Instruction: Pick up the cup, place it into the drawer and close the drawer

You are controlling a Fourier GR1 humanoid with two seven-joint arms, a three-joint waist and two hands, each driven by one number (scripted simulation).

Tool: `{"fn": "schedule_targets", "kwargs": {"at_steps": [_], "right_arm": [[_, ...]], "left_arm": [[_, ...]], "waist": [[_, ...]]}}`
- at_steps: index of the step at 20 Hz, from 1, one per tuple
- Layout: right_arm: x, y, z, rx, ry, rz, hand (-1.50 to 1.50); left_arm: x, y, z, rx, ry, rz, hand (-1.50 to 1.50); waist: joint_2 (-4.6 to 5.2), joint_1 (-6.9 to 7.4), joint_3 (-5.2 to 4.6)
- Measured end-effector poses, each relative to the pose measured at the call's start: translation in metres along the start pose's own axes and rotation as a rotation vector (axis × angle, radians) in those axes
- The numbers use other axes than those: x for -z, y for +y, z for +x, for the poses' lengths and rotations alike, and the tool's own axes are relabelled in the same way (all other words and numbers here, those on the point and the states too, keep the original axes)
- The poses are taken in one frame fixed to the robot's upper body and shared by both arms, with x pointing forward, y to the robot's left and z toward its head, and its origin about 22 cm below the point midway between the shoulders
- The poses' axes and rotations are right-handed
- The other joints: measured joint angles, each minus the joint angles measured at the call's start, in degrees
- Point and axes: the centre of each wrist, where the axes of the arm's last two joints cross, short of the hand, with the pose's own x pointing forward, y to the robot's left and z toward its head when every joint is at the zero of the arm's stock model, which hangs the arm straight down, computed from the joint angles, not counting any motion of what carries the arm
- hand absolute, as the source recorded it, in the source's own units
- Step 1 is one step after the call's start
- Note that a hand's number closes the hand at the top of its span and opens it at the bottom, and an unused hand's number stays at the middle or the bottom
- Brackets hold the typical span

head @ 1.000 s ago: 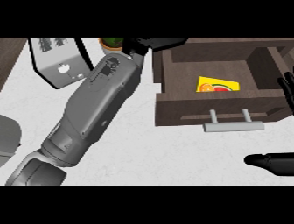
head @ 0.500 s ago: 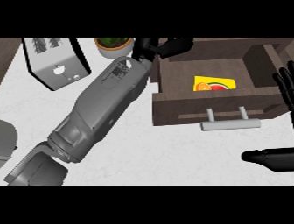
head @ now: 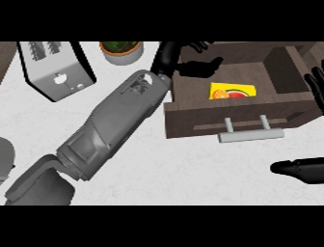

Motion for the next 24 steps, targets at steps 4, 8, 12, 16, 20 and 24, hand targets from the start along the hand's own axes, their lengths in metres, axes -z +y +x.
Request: {"fn": "schedule_targets", "kwargs": {"at_steps": [4,8,12,16,20,24], "right_arm": [[0.002,0.002,-0.003,0.011,-0.005,0.005,-1.5],[0.004,0.004,-0.005,0.023,-0.015,0.01,-1.5],[0.001,0.006,-0.004,0.113,-0.031,0.041,-1.5],[-0.001,0.001,0.002,0.165,-0.044,0.104,1.5],[-0.008,-0.006,0.01,0.096,-0.037,0.168,1.5],[-0.014,-0.007,0.021,-0.012,-0.01,0.24,1.5]], "left_arm": [[-0.003,-0.005,-0.004,0.071,0.029,-0.004,-1.5],[-0.01,-0.013,-0.007,0.088,0.009,0.014,-1.5],[-0.009,-0.016,0.0,0.055,-0.045,0.027,-1.5],[-0.009,-0.019,0.006,-0.009,-0.097,0.044,-1.5],[-0.004,-0.019,0.018,-0.063,-0.125,0.057,-1.5],[-0.001,-0.011,0.025,-0.104,-0.121,0.079,-1.5]], "waist": [[0.13,-0.52,0.02],[0.13,-0.63,0.01],[0.03,-0.36,0.0],[-0.21,0.38,-0.03],[-0.6,1.85,-0.06],[-0.96,3.32,-0.08]]}}
